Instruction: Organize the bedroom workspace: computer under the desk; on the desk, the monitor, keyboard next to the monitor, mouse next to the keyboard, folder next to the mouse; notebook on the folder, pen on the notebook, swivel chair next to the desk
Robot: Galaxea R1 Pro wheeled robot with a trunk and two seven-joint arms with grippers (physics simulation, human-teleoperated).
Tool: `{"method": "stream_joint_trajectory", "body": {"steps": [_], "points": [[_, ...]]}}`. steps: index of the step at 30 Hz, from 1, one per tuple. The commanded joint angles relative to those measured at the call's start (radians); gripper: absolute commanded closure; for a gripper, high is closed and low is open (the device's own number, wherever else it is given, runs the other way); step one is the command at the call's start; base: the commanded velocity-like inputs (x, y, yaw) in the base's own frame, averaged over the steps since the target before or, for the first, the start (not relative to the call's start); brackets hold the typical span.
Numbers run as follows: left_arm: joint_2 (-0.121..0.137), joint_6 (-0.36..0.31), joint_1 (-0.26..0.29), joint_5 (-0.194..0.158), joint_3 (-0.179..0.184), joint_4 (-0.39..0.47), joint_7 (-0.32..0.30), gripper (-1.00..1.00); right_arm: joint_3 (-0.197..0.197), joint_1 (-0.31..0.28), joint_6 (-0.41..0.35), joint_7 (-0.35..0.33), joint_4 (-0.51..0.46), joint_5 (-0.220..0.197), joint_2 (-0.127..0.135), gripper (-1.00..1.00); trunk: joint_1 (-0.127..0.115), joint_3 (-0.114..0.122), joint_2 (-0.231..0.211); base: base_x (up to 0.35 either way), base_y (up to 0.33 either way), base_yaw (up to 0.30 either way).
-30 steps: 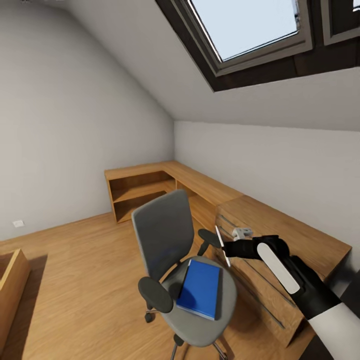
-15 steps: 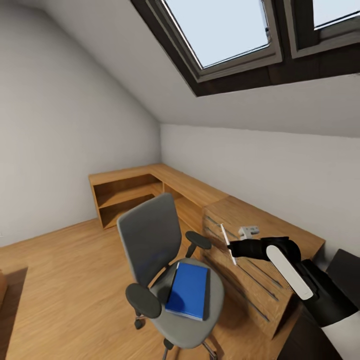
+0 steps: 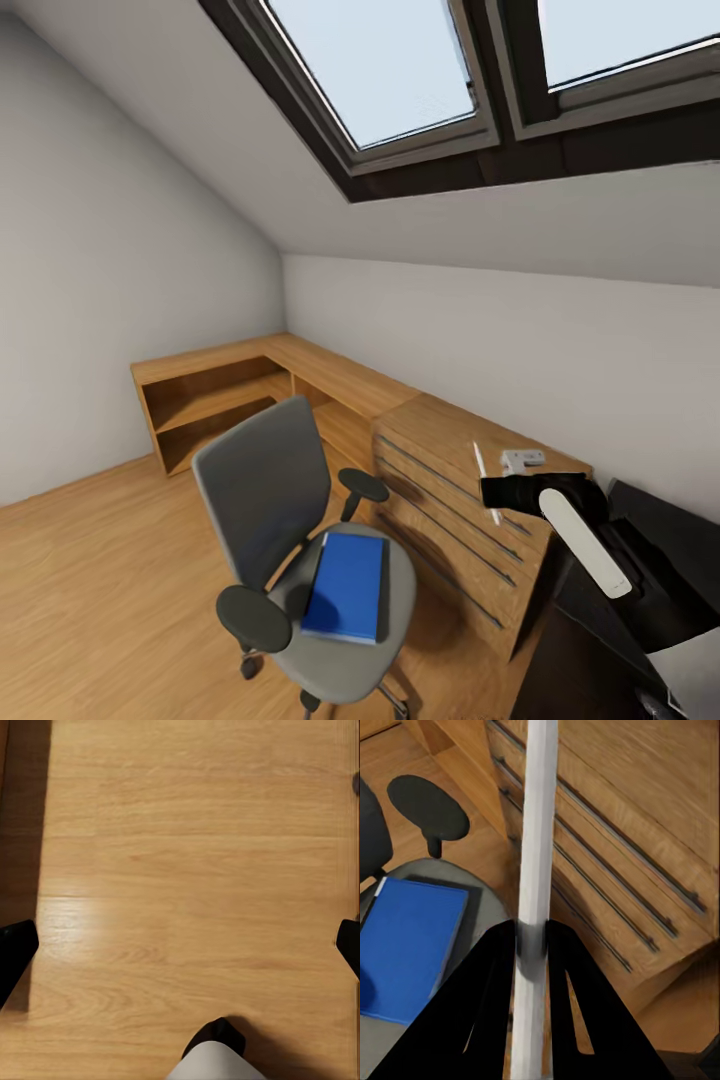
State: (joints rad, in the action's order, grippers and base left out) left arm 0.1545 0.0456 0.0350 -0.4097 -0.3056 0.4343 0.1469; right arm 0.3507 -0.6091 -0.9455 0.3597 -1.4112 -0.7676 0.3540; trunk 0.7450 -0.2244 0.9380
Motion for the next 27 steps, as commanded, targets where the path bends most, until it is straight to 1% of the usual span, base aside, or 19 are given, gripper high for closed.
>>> {"method": "stream_joint_trajectory", "body": {"steps": [1,5,6,8,15,22,27], "points": [[0.0,0.003,0.0,-0.011,0.002,0.0,0.002,-1.0,0.002,-0.001,0.005,0.016,0.004,-0.012,0.001,1.0,-0.004,0.003,-0.006,0.0,0.0,-0.248],[0.0,0.004,0.0,-0.01,0.002,0.0,0.002,-1.0,-0.006,-0.001,0.027,0.025,0.031,-0.012,0.0,1.0,-0.019,0.018,-0.034,0.0,0.0,-0.248],[0.0,0.005,0.0,-0.009,0.002,0.0,0.002,-1.0,-0.032,-0.001,0.053,0.028,0.058,-0.011,0.0,1.0,-0.023,0.022,-0.041,0.0,0.0,-0.25],[0.0,0.006,0.0,-0.009,0.002,0.0,0.002,-1.0,-0.04,-0.001,0.059,0.028,0.067,-0.01,0.0,1.0,-0.031,0.03,-0.055,0.0,0.0,-0.25],[0.0,0.007,0.0,-0.009,0.002,0.0,0.002,-1.0,-0.048,-0.001,0.065,0.031,0.078,-0.009,0.001,1.0,-0.057,0.056,-0.104,0.0,0.0,-0.238],[0.002,0.007,0.0,-0.009,0.002,0.0,0.002,-1.0,-0.048,-0.001,0.067,0.03,0.093,-0.008,0.001,1.0,-0.084,0.079,-0.153,0.0,0.0,-0.062],[0.002,0.008,0.0,-0.009,0.001,0.0,0.002,-1.0,-0.048,-0.001,0.084,0.028,0.142,-0.004,0.001,1.0,-0.103,0.095,-0.188,0.0,0.0,-0.011]]}}
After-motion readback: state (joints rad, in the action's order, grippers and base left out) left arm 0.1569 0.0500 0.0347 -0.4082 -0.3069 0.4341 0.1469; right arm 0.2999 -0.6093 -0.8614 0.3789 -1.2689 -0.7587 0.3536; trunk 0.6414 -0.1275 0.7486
